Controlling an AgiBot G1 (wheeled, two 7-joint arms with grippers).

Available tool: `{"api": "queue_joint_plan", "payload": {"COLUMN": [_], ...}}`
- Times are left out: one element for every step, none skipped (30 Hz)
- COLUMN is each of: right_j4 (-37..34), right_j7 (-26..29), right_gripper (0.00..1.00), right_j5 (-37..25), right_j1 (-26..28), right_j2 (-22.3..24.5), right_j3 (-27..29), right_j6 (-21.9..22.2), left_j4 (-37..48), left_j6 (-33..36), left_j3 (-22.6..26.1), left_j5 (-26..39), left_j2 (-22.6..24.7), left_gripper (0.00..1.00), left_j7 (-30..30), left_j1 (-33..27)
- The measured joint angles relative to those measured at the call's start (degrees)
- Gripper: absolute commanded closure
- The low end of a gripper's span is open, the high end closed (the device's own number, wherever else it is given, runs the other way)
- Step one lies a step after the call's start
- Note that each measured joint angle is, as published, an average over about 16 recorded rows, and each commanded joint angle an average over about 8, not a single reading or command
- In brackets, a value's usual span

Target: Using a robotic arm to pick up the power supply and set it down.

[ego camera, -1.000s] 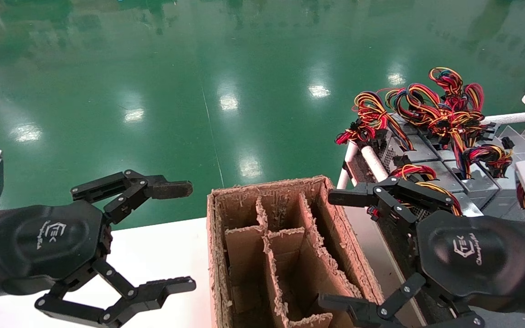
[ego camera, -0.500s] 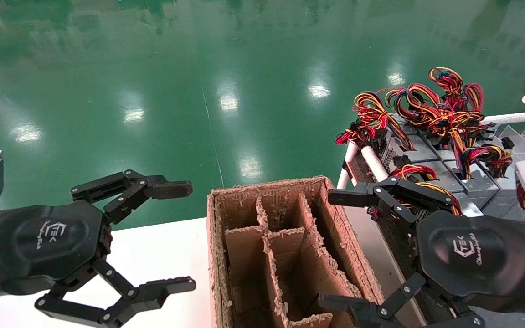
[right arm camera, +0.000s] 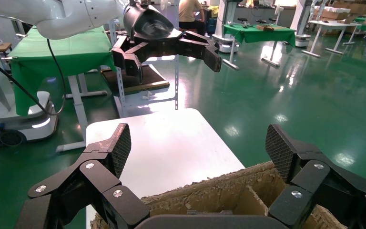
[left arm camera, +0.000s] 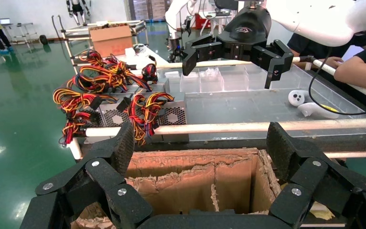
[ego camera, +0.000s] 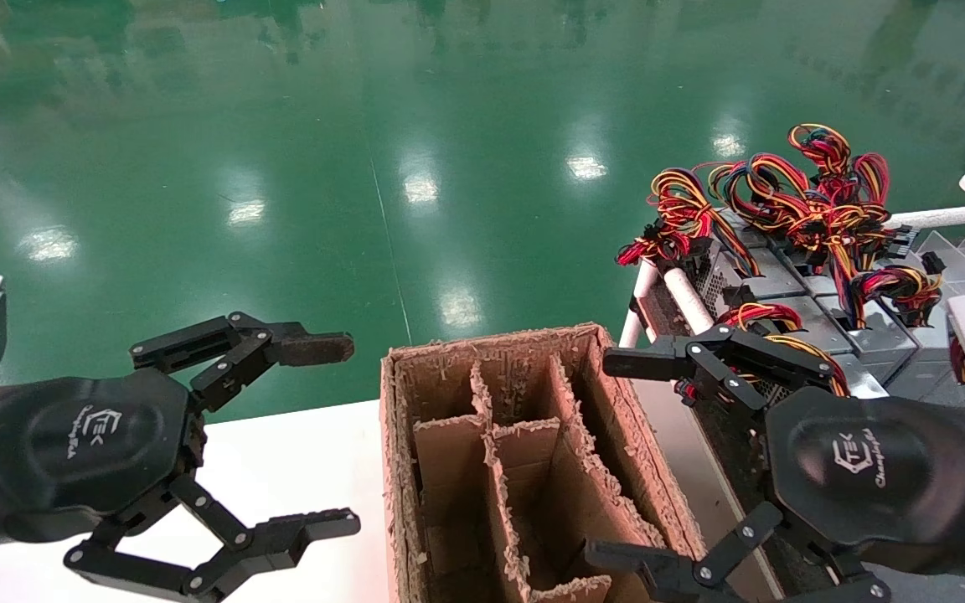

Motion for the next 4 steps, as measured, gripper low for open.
{"api": "queue_joint_plan", "payload": {"right_j4": [0.0,0.0,0.0,0.0], "right_j7": [0.0,0.0,0.0,0.0], "right_gripper": [0.00,0.00,0.00,0.00], "right_j5": [0.0,0.0,0.0,0.0], "right_j1": [0.0,0.0,0.0,0.0], "right_j2": [0.0,0.0,0.0,0.0], "right_j3": [0.0,0.0,0.0,0.0], "right_j6": [0.0,0.0,0.0,0.0], "left_j4": [0.0,0.0,0.0,0.0], "left_j6": [0.0,0.0,0.0,0.0], "left_j3": [0.0,0.0,0.0,0.0], "left_j5": [0.0,0.0,0.0,0.0], "left_j2": [0.0,0.0,0.0,0.0], "left_gripper": [0.00,0.00,0.00,0.00], "left_j7": [0.0,0.0,0.0,0.0], "left_j1": [0.0,0.0,0.0,0.0]}}
